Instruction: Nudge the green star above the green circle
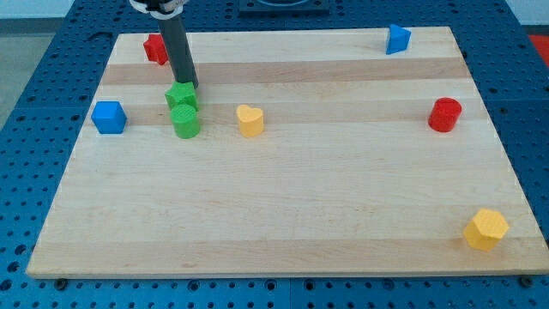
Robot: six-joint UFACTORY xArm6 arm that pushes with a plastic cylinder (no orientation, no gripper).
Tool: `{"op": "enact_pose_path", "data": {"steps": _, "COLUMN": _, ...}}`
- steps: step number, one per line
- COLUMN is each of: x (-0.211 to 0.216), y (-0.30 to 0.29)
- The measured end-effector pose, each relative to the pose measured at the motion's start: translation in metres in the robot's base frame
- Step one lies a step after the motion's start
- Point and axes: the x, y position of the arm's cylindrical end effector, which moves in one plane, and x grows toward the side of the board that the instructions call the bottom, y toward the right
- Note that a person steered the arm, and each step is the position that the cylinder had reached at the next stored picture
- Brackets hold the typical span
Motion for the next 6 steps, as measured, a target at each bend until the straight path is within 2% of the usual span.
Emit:
{"op": "enact_pose_path", "data": {"steps": 1, "x": -0.019, "y": -0.011}}
{"op": "enact_pose_path", "data": {"steps": 2, "x": -0.017, "y": -0.016}}
{"op": "enact_pose_path", "data": {"steps": 3, "x": 0.006, "y": -0.024}}
{"op": "enact_pose_path", "data": {"steps": 6, "x": 0.008, "y": -0.026}}
